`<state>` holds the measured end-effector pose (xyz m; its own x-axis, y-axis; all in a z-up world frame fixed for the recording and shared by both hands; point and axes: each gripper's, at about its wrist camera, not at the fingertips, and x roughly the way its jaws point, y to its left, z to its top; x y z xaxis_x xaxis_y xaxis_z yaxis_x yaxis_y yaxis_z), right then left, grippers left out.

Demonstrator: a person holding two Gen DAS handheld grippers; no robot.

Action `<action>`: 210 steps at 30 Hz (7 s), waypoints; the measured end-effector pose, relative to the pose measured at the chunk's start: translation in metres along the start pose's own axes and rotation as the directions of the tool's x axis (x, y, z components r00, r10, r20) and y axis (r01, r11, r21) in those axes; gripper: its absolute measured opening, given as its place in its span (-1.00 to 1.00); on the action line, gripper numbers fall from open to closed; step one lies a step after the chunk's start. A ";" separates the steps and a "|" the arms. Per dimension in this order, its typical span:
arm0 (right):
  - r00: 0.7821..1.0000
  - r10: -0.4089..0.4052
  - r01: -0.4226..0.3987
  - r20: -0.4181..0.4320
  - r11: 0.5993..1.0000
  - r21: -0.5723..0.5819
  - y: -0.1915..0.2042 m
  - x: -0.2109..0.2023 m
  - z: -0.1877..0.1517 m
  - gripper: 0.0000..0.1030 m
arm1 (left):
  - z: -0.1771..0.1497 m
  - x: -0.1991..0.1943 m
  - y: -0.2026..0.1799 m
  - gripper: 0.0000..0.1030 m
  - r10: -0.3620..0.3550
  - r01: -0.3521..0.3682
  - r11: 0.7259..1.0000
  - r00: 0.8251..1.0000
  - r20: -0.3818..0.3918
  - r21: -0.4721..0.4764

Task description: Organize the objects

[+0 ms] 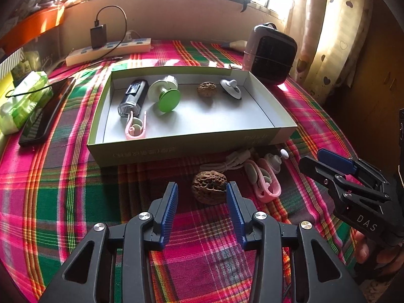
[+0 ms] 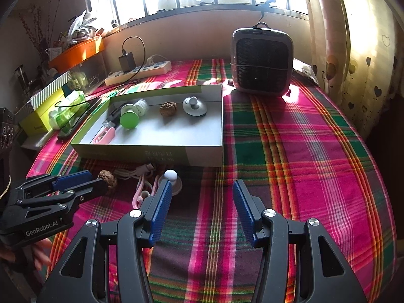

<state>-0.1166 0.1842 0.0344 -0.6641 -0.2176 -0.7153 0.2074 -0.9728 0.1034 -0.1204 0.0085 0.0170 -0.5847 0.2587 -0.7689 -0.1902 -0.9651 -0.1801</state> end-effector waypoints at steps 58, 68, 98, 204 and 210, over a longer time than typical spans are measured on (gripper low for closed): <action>0.996 0.043 -0.044 -0.080 0.999 -0.001 -0.008 0.033 0.010 0.01 | 0.003 0.011 0.011 -0.26 0.064 -0.064 0.998 0.998 -0.020 -0.022; 0.996 0.017 -0.022 -0.089 0.998 -0.058 -0.002 0.036 0.008 0.01 | 0.004 0.011 0.011 -0.26 0.064 -0.065 0.998 0.998 -0.019 -0.026; 0.996 0.007 -0.015 -0.089 0.996 -0.091 0.002 0.035 0.007 -0.47 | 0.004 0.011 0.012 -0.40 0.084 -0.085 0.996 0.996 -0.009 -0.034; 0.999 -0.034 0.030 -0.022 0.983 -0.182 0.013 0.095 0.083 -0.47 | 0.121 0.092 0.006 -0.40 0.104 -0.105 0.988 0.994 0.010 0.112; 0.999 -0.036 0.031 -0.023 0.981 -0.192 0.015 0.096 0.083 -0.47 | 0.120 0.096 0.006 -0.40 0.116 -0.115 0.986 0.993 -0.001 0.117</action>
<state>-0.2368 0.1424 0.0242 -0.6548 -0.1803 -0.7340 0.3205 -0.9457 -0.0537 -0.2718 0.0324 0.0157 -0.6018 0.1449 -0.7854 -0.2129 -0.9769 -0.0170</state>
